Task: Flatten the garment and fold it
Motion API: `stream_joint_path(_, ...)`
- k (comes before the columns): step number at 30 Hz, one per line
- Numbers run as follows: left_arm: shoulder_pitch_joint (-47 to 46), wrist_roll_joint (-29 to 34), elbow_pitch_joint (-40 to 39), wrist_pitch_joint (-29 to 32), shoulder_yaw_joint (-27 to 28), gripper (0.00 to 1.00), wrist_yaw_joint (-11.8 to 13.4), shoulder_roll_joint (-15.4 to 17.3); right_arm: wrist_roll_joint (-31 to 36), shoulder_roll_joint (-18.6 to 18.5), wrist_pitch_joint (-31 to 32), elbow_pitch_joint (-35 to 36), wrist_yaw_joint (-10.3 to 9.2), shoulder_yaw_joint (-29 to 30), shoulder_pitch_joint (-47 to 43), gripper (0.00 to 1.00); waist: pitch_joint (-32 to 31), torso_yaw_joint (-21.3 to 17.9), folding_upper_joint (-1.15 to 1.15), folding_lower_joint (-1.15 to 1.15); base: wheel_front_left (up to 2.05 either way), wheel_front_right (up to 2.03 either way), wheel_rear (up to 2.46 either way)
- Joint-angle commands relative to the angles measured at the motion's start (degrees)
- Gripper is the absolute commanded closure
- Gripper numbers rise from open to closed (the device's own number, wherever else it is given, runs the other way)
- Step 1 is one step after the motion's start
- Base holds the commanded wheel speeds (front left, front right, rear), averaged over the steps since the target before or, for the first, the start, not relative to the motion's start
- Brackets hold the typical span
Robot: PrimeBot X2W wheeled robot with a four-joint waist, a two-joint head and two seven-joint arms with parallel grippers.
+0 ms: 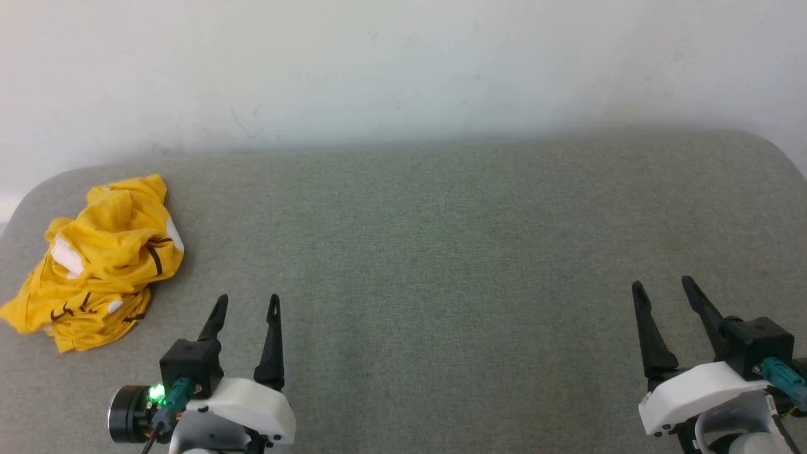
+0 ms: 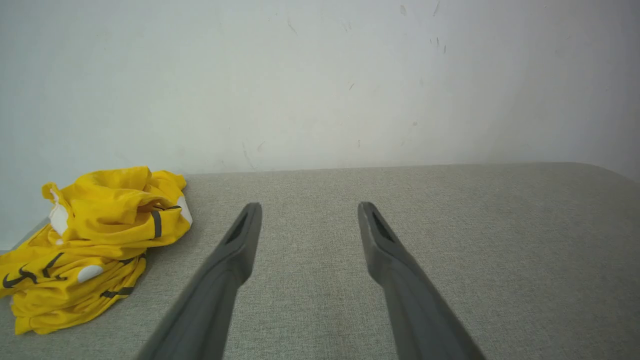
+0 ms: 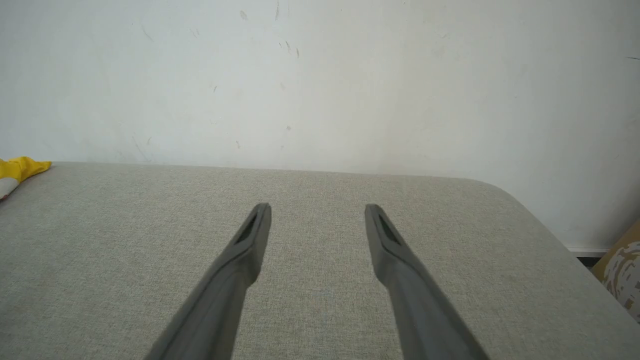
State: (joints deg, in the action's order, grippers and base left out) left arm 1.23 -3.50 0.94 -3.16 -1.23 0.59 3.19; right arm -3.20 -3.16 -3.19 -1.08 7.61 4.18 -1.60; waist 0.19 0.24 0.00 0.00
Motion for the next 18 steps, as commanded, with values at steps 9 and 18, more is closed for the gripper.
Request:
stream_joint_path(9,1.1,-1.6,0.5,-1.5,-0.4,0.00,0.9,-0.1,-0.9,0.1,-1.5,0.0,-0.04,1.5,-0.7,0.00,0.3,1.4,0.00,0.00,0.00,0.00,0.00)
stream_joint_path(18,1.7,-2.9,0.8,-2.6,-0.8,0.00,1.3,-0.1,-1.2,0.1,-2.6,-0.2,-0.05,2.0,-0.9,0.00,0.5,3.8,0.00,0.00,0.00,0.00,0.00)
